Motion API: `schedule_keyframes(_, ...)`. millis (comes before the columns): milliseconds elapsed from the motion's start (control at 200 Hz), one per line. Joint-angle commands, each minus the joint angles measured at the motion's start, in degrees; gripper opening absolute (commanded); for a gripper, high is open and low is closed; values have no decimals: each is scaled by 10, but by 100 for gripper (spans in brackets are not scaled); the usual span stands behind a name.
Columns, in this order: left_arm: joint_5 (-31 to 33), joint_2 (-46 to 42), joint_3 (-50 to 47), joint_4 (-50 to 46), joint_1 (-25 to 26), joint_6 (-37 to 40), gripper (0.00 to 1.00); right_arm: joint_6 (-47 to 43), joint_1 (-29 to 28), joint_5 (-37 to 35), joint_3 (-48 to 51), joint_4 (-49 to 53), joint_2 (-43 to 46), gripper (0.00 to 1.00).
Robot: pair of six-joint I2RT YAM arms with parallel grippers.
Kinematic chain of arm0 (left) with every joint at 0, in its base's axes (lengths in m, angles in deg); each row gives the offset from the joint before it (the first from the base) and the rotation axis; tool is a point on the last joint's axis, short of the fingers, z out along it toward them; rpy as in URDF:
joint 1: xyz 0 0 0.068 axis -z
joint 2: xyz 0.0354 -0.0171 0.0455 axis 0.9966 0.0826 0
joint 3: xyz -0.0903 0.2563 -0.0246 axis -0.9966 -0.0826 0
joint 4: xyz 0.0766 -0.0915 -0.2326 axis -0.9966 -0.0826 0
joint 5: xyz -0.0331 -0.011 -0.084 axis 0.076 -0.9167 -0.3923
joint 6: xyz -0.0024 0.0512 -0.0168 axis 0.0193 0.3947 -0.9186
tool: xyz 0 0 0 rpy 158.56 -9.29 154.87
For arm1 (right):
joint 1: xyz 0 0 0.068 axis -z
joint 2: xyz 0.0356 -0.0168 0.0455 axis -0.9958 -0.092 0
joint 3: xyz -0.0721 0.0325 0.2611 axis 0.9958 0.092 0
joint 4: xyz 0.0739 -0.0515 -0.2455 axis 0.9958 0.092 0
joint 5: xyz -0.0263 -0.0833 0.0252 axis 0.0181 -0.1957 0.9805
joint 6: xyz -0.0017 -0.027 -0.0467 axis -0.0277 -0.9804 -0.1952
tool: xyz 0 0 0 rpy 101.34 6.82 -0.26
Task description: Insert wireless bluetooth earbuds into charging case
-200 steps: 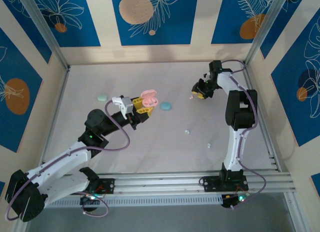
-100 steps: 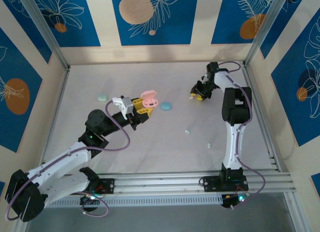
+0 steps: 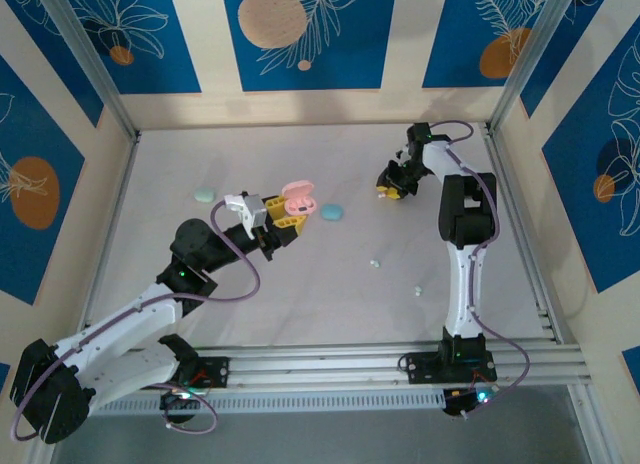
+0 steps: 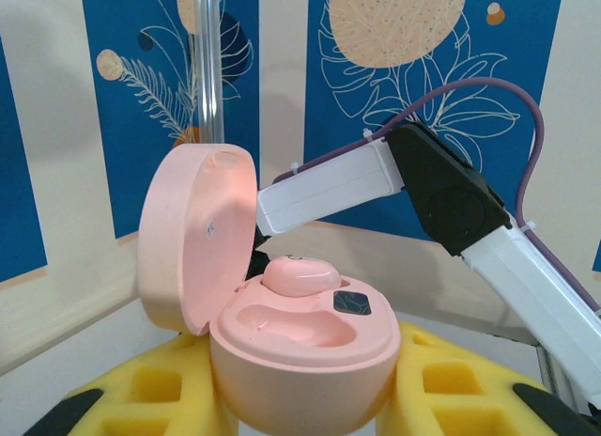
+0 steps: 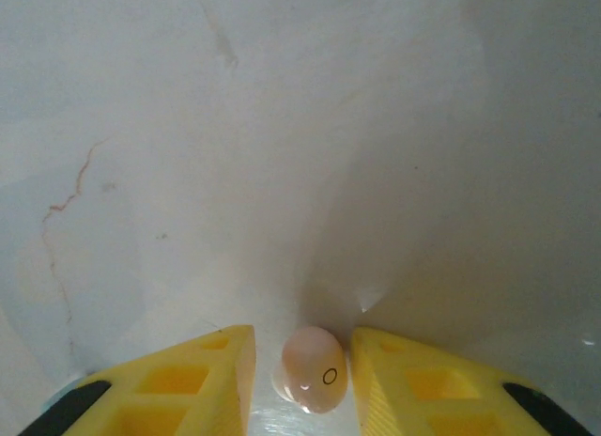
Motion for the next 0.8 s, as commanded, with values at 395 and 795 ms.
schedule_keyframes(395,2,-7,0,13,6,-8,33,-15,-25,-14,-43,52,-27,29)
schedule_keyframes(795,3,-6,0,15,6,-14,33,-14,-36,-24,-80,77,-48,22)
